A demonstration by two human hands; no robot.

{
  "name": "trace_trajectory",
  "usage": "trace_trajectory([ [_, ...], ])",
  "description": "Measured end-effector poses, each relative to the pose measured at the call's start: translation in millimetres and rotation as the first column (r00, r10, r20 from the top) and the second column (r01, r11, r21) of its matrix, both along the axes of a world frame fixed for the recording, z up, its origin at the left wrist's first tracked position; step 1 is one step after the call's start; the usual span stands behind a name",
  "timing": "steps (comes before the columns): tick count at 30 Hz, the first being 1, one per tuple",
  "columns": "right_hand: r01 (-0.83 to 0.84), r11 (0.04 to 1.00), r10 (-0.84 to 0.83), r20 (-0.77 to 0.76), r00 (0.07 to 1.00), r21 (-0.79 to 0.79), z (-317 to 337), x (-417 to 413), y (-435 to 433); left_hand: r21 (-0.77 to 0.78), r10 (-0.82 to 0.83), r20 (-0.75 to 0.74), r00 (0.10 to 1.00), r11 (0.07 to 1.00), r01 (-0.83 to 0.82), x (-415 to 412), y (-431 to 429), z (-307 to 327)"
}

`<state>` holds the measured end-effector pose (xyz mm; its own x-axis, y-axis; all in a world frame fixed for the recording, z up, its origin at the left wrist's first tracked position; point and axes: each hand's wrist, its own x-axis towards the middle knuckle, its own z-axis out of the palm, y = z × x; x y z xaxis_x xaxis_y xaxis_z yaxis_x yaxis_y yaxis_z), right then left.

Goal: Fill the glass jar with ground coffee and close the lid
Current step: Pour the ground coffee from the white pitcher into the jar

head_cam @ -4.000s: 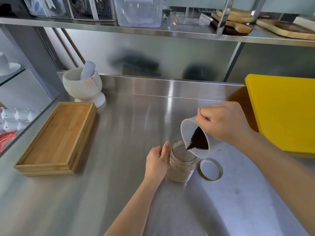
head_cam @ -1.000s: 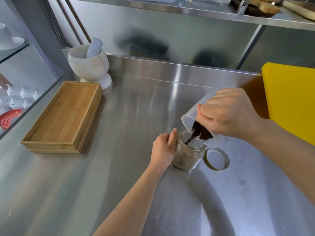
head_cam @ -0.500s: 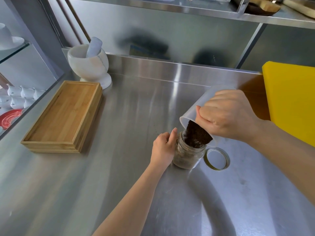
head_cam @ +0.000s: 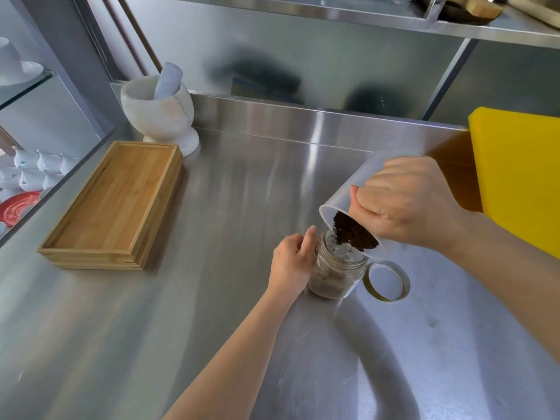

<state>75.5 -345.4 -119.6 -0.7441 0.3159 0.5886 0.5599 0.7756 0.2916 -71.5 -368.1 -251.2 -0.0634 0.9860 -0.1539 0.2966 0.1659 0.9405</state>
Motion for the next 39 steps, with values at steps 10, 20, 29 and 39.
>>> trace_trajectory([
  [10, 0.006, 1.000, -0.006, 0.010, 1.000, 0.011, -2.5, 1.4, 0.9, -0.003, 0.004, 0.003, 1.000, 1.000, -0.004, 0.4, 0.7, -0.4],
  [20, -0.022, 1.000, 0.022, 0.030, 0.999, 0.021, -1.0, 1.9, 1.3, -0.010, 0.003, -0.003, 1.000, 1.000, -0.003, 0.8, 0.8, 0.8],
  [29, -0.025, 1.000, 0.025, 0.034, 0.999, 0.012, -0.7, 2.4, 3.3, -0.003, -0.001, 0.001, 1.000, 1.000, 0.001, 1.0, 1.0, 0.0],
  [39, -0.026, 0.999, 0.024, 0.048, 0.999, 0.029, -2.0, 2.1, 3.8, 0.007, -0.006, 0.002, 1.000, 1.000, 0.006, 0.5, 0.9, 0.5],
])
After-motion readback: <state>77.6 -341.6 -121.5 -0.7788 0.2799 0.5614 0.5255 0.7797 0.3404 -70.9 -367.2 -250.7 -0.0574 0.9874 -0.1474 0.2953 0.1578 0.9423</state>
